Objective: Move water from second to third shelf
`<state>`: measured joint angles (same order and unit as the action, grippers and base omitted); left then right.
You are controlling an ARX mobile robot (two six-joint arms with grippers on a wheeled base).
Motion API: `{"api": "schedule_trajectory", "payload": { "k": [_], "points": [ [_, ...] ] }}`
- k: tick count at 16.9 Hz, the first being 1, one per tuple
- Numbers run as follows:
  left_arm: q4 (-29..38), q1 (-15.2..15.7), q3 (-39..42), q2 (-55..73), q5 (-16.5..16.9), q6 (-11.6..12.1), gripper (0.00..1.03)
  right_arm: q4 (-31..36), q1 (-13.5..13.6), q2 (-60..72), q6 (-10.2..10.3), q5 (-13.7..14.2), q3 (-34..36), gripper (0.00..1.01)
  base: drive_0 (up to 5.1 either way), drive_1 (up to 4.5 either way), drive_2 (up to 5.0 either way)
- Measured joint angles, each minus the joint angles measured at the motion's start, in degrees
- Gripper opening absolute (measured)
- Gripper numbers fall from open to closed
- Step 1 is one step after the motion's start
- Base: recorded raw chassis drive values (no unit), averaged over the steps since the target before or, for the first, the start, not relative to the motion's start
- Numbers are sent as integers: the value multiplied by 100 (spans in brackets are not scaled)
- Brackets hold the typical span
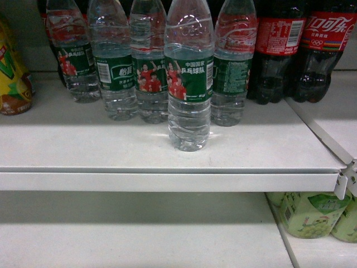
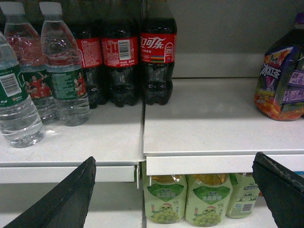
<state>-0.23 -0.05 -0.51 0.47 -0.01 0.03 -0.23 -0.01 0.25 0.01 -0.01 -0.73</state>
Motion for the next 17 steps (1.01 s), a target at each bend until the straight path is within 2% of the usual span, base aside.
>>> {"api": "schedule_trajectory", "payload": {
  "k": [11, 12, 13, 14, 15, 16, 17],
  "points": [
    [2, 0, 0, 0, 0, 0, 98, 0, 0, 2, 0, 0, 0, 98, 0, 0, 0],
    [0, 0, 0, 0, 0, 0, 98, -190, -98, 50, 61, -236, -42, 98, 0, 0, 0],
    [9, 0, 0, 0, 2, 0, 98, -299, -579, 525, 199, -1161, -175, 98, 0, 0, 0],
    [4, 0, 0, 2, -13, 0, 98, 146, -1078, 1250, 317, -1821, -393, 98, 0, 0, 0],
    [4, 0, 0, 0, 0, 0, 98, 662, -1211, 1751, 341, -2168, -640, 98, 0, 0, 0],
    [4, 0, 0, 0, 0, 0, 98, 1165, -1182, 2247, 361, -2277, -951, 98, 0, 0, 0],
    [4, 0, 0, 0, 0, 0, 98, 1447, -1104, 2566, 358, -2236, -1141, 98, 0, 0, 0]
  ]
}}
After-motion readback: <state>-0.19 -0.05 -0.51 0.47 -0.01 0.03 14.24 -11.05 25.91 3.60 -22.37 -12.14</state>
